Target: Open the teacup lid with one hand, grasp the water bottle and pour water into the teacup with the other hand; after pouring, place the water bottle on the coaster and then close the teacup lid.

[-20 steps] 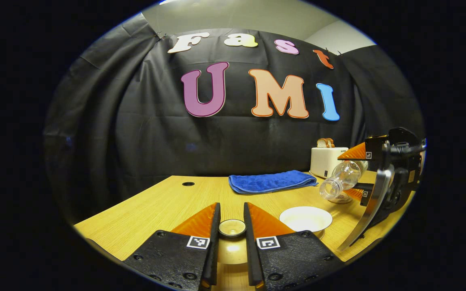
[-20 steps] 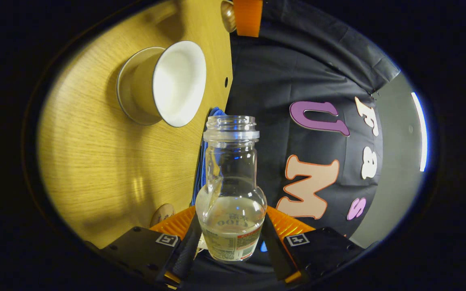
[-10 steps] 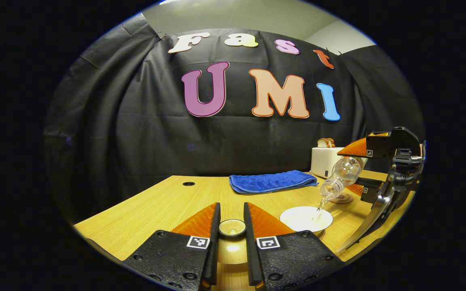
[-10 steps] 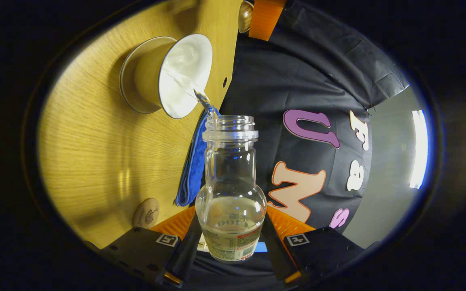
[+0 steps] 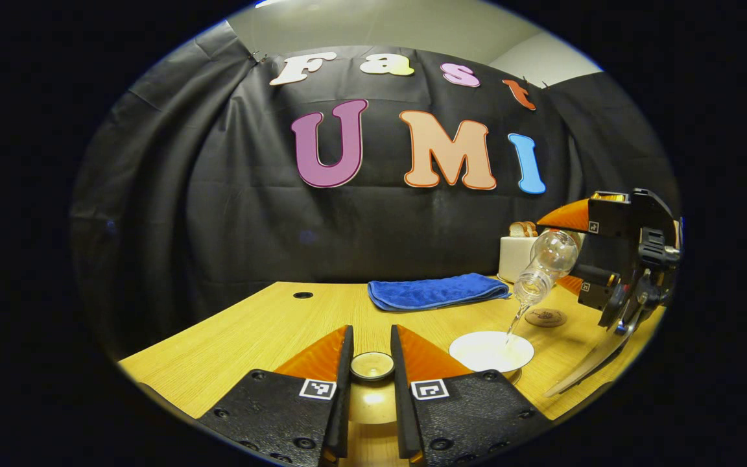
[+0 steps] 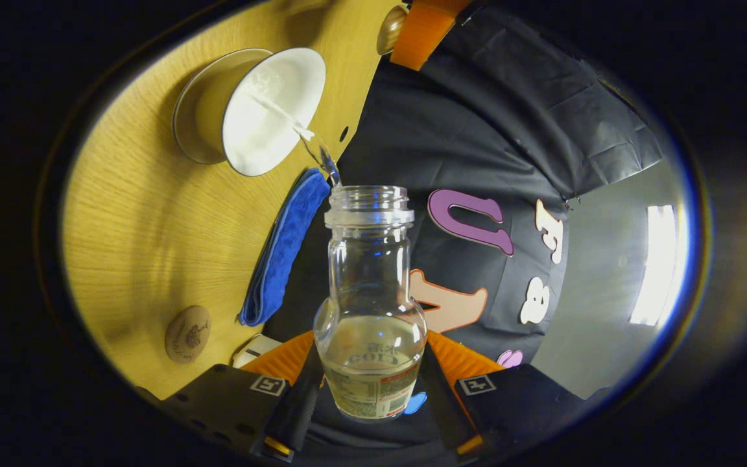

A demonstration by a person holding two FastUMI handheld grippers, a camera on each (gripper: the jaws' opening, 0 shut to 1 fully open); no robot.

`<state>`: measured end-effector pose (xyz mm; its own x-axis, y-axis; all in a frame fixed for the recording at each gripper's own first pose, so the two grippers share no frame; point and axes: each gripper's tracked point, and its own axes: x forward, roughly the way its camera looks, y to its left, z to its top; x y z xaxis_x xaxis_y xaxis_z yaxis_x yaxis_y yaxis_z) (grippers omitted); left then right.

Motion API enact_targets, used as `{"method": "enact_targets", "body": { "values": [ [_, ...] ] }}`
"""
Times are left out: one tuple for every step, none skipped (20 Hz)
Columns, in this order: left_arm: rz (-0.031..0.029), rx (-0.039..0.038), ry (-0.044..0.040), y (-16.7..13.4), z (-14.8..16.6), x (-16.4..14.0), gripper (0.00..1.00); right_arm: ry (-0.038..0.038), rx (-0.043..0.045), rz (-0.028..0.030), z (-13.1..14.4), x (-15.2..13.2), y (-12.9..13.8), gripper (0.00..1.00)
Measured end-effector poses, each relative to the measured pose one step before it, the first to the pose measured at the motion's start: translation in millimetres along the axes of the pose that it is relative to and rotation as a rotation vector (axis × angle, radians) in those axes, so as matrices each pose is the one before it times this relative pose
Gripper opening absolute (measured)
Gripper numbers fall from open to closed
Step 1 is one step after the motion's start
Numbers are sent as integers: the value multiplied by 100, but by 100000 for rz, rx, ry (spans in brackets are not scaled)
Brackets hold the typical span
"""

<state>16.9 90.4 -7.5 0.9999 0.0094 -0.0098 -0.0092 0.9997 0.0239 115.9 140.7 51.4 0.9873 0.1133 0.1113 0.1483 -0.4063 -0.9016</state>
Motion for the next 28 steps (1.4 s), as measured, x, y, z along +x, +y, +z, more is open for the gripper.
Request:
{"method": "enact_targets", "body": {
  "values": [
    [-16, -13, -20, -25, -25, -27, 27, -378, -1457, -1632, -21, -30, -497, 81],
    [1, 3, 61, -56, 16, -25, 28, -249, -204, -323, -165, 54, 76, 80],
    [-6, -13, -44, 77, -54, 34, 27, -345, 601, 438, 31, -36, 202, 81],
    [7, -6, -6, -25, 79, -18, 27, -543, -265, -569, 230, 14, -199, 82],
    [-5, 14, 51, -15, -129, -16, 27, -1003, -872, -1225, 305, -81, -278, 82],
    [-2, -18, -36, 6, 52, 18, 28, -932, -779, -1074, 254, -110, -307, 80],
    [-6, -4, 4, 22, 12, 52, 28, -914, -788, -597, 282, 9, -74, 80],
    [3, 1, 25, 35, 48, 13, 28, -864, -789, -403, 205, 123, 55, 80],
    [11, -12, -38, -5, -38, 2, 28, -516, -766, -62, 163, -72, 54, 80],
    [-4, -6, 7, -26, 56, 5, 27, -428, -566, 15, 169, -86, 98, 80],
    [7, 4, -3, -18, -55, 17, 27, -256, -776, -85, 57, 15, 118, 80],
    [-1, 5, 11, -15, 7, -8, 27, -289, -743, -259, 64, -16, -64, 80],
    [5, -1, -10, 71, 3, 25, 27, -167, -540, -98, 42, -69, 73, 80],
    [-1, -4, -4, -39, 28, 2, 28, -218, -163, -6, 26, 17, 88, 80],
    [4, 19, 5, -48, -83, -53, 27, 130, 481, 264, -6, -22, 83, 80],
    [12, 12, -17, 53, 29, 0, 27, 297, 1604, 1233, 21, 40, 290, 82],
    [81, 63, -54, 8, 7, 21, 28, 1009, 3157, 2211, -209, -64, 622, 82],
    [-2, 78, 21, 10, 28, -1, 27, 1109, 4418, 2880, -294, 23, 929, 81],
    [7, 6, -17, 35, -34, -87, 27, 1214, 4915, 2696, -113, -142, 838, 82],
    [-7, -3, 11, -5, 19, -38, 27, 1073, 5464, 2899, -214, -162, 748, 81],
    [5, -1, 59, -37, -5, 68, 27, 944, 6302, 3306, -1, -250, 821, 81],
    [9, -13, -43, -4, 67, 5, 27, 1365, 7109, 3867, -144, -313, 1140, 81],
    [6, 5, 1, 1, -75, -9, 27, 1246, 7703, 3753, -125, -261, 968, 81],
    [12, 19, 57, 25, -7, 6, 27, 1129, 8184, 3452, -260, -219, 665, 82],
    [64, -12, -33, 15, 49, -24, 27, 868, 9551, 3156, -129, -171, 466, 83],
    [21, 11, 41, 20, 45, 23, 28, 499, 8186, 2318, -34, 171, 71, 83],
    [63, -11, -14, -9, -70, 11, 28, 1139, 10572, 2447, -329, 151, 210, 82],
    [64, 5, -6, -5, 41, -19, 28, 486, 8580, 1433, -389, 141, -30, 80]
  ]
}}
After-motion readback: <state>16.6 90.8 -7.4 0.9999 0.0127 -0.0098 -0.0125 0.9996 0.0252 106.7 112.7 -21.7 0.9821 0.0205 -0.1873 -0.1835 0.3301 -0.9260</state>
